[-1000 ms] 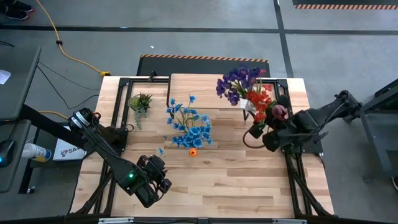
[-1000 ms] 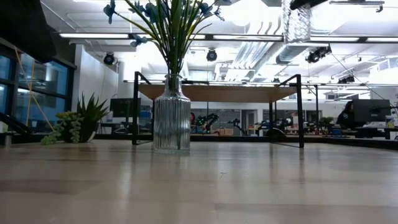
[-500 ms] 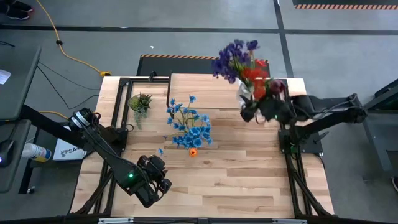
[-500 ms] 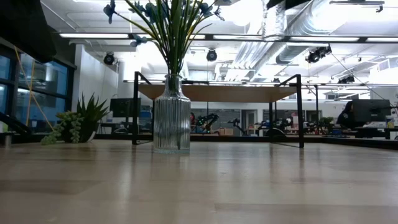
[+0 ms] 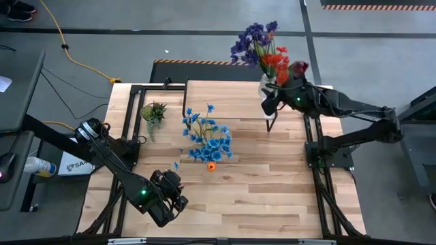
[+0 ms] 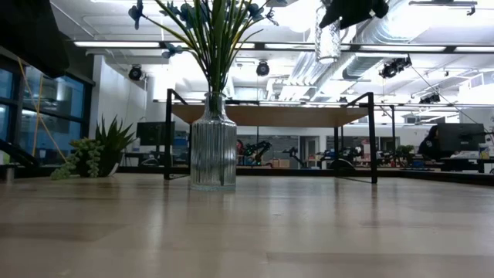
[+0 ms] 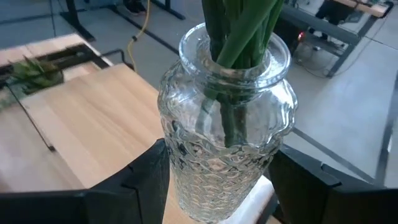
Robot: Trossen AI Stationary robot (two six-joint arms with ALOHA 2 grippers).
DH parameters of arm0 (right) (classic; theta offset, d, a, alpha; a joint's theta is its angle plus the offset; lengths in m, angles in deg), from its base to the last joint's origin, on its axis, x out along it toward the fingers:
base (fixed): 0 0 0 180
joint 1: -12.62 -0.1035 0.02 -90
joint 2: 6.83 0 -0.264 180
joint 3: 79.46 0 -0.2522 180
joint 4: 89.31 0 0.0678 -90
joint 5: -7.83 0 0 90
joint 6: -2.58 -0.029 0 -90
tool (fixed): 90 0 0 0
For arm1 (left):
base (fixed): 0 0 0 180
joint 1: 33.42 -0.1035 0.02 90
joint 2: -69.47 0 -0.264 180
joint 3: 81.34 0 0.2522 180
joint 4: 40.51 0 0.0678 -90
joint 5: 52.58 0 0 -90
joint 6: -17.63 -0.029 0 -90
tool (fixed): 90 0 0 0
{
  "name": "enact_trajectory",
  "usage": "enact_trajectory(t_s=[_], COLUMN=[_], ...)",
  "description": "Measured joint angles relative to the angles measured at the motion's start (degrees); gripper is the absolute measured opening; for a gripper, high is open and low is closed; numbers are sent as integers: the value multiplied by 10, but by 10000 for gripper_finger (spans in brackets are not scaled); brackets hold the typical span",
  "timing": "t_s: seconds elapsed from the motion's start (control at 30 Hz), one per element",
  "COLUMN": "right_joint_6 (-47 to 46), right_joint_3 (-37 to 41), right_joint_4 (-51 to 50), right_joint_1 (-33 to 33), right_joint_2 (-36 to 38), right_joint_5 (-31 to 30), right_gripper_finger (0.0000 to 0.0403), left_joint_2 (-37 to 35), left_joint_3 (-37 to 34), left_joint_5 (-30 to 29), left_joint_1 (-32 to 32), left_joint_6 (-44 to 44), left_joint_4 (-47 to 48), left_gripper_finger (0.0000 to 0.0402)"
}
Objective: Pick and place flowers into a vace then onto a shelf
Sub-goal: Put the right transparent flower vase on the shelf
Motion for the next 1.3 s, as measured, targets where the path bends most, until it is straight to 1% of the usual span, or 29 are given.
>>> enact_trajectory(t_s=[0.13,0.27,0.47,0.63,0.77,1.1,1.3], right_joint_6=[2,1,20,25,16,25,25], right_joint_3=[3,47,130,177,207,214,214], right_joint_4=[-10,18,142,189,211,217,223], right_joint_1=[13,23,50,80,90,100,100], right_joint_2=[0,0,-1,0,-1,0,0], right_joint_5=[30,38,59,87,104,102,111], right_gripper_finger=[227,227,226,226,226,226,226], left_joint_2=[0,0,0,0,0,0,0], left_joint_3=[0,0,0,0,0,0,0], left_joint_5=[0,-1,-2,-1,-1,-1,-1], left_joint_1=[0,0,0,0,0,0,0], left_joint_6=[0,0,0,0,0,0,0], left_joint_4=[0,0,-1,-3,-4,-15,-18], left_gripper_finger=[113,113,113,113,113,113,113])
